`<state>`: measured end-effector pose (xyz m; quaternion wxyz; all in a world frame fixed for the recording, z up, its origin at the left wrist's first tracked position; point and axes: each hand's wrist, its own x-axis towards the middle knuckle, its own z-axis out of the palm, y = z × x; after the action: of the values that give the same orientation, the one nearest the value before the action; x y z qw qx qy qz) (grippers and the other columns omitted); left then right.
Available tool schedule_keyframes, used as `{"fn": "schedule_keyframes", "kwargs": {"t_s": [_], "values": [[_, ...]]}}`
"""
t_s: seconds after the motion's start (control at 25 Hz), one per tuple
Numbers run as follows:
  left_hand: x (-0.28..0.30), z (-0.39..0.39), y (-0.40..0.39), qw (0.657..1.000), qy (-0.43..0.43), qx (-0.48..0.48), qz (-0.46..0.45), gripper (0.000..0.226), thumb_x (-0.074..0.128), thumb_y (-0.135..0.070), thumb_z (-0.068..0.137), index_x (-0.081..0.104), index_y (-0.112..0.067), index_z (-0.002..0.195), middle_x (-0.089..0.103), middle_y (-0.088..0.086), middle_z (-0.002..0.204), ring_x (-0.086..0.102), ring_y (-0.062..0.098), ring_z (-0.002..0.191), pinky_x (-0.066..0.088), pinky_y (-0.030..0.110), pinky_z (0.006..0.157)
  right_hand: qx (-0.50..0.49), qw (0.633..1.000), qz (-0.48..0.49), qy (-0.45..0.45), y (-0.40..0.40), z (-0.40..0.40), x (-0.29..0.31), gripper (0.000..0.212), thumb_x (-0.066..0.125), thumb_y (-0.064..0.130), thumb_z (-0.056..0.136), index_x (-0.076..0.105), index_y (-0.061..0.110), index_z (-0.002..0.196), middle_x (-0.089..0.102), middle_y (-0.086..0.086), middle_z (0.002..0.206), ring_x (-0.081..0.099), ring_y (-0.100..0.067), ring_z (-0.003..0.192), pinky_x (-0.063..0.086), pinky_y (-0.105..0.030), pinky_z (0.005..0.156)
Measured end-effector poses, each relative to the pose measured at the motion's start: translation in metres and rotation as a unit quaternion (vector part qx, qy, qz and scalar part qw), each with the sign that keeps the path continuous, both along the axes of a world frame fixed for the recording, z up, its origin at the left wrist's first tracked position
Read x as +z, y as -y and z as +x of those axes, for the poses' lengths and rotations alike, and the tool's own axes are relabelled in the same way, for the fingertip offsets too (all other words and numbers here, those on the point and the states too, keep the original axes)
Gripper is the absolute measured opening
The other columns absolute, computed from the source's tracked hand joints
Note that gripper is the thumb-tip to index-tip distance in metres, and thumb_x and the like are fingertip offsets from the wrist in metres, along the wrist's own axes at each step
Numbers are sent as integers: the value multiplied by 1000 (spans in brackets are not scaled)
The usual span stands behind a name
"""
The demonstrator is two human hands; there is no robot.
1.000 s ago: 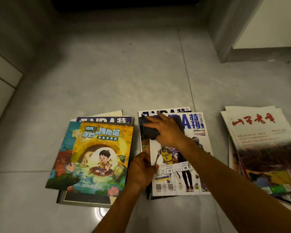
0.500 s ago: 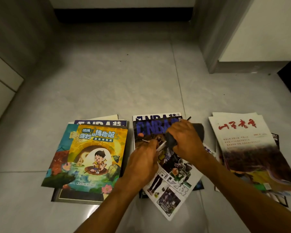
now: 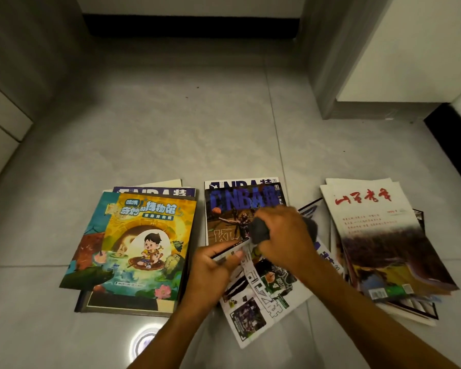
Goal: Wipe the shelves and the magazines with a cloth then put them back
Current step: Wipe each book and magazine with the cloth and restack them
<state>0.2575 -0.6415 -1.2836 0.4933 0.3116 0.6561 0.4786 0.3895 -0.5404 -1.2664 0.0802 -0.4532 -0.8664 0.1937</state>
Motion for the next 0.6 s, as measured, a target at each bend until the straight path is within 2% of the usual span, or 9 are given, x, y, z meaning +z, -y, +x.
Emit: {"fn": "schedule_keyframes", "kwargs": {"t_s": [0.08, 0.2, 0.28, 0.4, 0.52, 0.6], "values": [[6, 7, -4, 999, -37, 3, 19, 21, 63, 5, 84, 75, -13, 83, 74, 2, 76, 71, 18, 69, 57, 29, 60, 61, 998, 19, -6, 24, -13, -1, 35, 70, 20, 71, 59, 21, 104, 61, 2, 105, 50, -17, 103, 32, -34, 98], [14, 9, -5, 999, -30, 20, 25, 15, 69, -4, 83, 74, -18, 80, 74, 0, 75, 71, 17, 68, 58, 30, 62, 70, 992, -64, -86, 6, 4, 2, 28, 65, 12, 73, 62, 20, 99, 60, 6, 95, 50, -13, 94, 33, -25, 86], [17, 9, -5, 999, -16, 38, 24, 7, 71, -11, 82, 73, -17, 81, 75, 1, 77, 72, 17, 70, 58, 32, 63, 17, 991, -89, -94, -19, 33, 0, 25, 66, 5, 76, 63, 18, 96, 63, 1, 89, 53, -14, 87, 39, -23, 80], [20, 12, -7, 998, -16, 41, 33, 5, 73, -11, 81, 74, -15, 84, 76, 0, 82, 73, 17, 76, 58, 36, 68, -48, 995, -67, -53, -29, 53, -5, 22, 66, 4, 76, 60, 20, 91, 64, -3, 85, 58, -20, 85, 42, -26, 71], [18, 13, -9, 996, -64, 27, 50, 10, 72, -6, 81, 74, -15, 79, 75, 0, 78, 72, 16, 72, 59, 35, 65, -32, 996, -55, -60, 2, 17, -5, 23, 65, 10, 77, 59, 19, 97, 61, 0, 94, 47, -13, 90, 38, -31, 86], [13, 9, -6, 995, -81, 4, 66, 16, 68, 1, 82, 73, -13, 78, 73, 2, 75, 70, 18, 68, 58, 33, 62, 9, 996, -21, -89, 24, -2, -5, 26, 64, 12, 76, 59, 18, 100, 61, 0, 99, 46, -13, 94, 36, -31, 89]]}}
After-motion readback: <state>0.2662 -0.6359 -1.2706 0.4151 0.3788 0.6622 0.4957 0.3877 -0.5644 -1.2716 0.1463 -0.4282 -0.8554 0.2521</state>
